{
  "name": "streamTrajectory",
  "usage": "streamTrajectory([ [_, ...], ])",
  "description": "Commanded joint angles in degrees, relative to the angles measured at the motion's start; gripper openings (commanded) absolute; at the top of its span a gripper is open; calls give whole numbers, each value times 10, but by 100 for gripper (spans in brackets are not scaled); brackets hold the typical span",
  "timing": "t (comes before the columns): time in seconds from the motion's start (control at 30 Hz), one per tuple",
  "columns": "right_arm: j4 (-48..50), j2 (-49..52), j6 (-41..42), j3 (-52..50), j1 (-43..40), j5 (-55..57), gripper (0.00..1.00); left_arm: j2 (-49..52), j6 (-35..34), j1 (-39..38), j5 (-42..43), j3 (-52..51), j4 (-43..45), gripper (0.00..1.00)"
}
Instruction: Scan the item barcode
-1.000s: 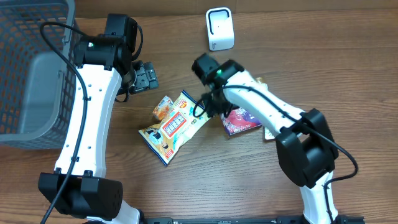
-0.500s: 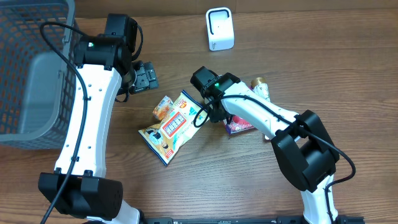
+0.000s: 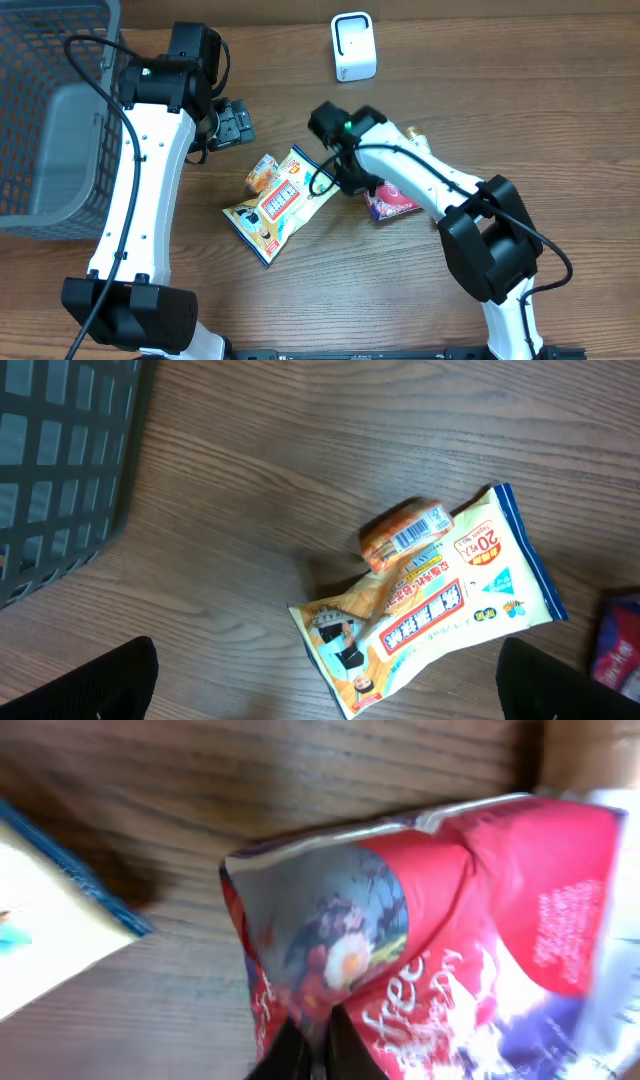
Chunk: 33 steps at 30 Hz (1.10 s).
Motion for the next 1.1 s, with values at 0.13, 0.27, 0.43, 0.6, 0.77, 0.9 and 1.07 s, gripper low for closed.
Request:
streamTrajectory([
  [0.13, -69, -5, -62, 202, -63, -258, 4, 3, 6, 0, 1, 5, 0, 100],
  [0.27, -69, -5, -95, 220, -103, -388, 4, 3, 6, 0, 1, 5, 0, 100],
  [0.43, -47, -3, -112, 179, -158, -501, 4, 3, 6, 0, 1, 5, 1, 100],
  [0.6, -24, -3, -115, 129, -183, -478, 4, 3, 6, 0, 1, 5, 1, 100],
  [0.77, -32, -5, -163, 131, -166, -468, 7, 3, 6, 0, 1, 5, 1, 100],
  [0.9, -26, -7, -179, 131, -127, -411, 31, 3, 6, 0, 1, 5, 1, 100],
  [1.07, -20, -7, -202, 131, -57, -270, 69, 3, 6, 0, 1, 5, 1, 100],
])
